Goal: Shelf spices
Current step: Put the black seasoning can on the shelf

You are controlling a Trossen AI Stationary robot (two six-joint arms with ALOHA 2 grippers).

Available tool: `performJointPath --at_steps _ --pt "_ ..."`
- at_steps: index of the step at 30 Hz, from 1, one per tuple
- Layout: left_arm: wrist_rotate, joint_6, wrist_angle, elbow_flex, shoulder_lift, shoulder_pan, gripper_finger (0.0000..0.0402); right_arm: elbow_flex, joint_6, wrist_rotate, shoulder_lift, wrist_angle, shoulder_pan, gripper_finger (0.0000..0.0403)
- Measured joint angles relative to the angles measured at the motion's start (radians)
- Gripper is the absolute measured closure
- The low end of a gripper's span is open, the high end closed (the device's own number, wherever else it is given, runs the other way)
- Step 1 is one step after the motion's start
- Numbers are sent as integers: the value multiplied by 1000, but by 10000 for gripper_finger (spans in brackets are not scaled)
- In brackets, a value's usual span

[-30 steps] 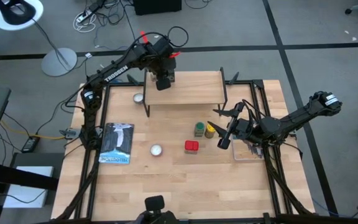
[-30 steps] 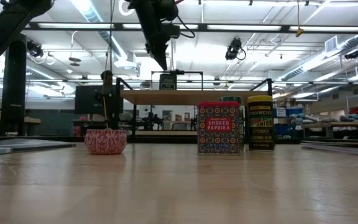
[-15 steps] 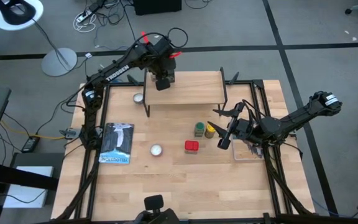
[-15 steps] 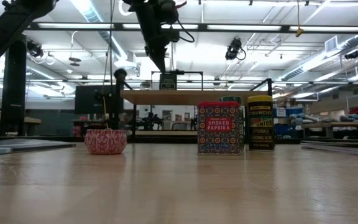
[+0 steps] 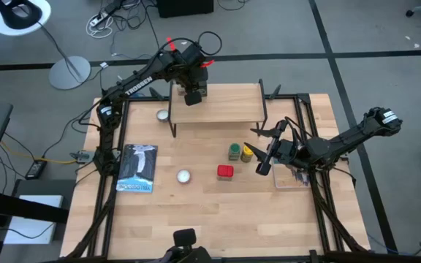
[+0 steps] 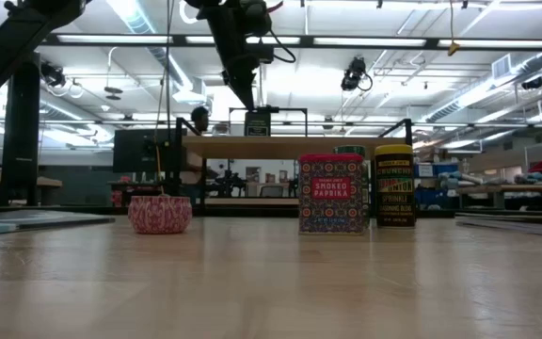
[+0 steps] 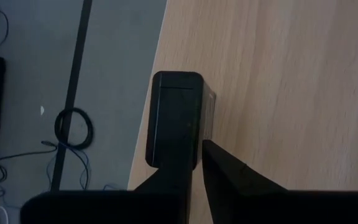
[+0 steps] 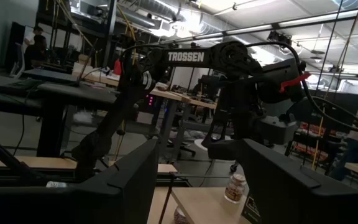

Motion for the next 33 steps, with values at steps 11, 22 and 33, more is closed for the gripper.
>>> performJointPath --at_steps 11,22,33 --pt "43 5 61 0 1 -14 363 0 0 0 0 -1 0 178" --pt "62 21 -49 -1 41 -8 379 0 0 0 0 -2 0 179" --pt "14 3 -47 -1 52 4 381 0 0 0 0 -1 0 179"
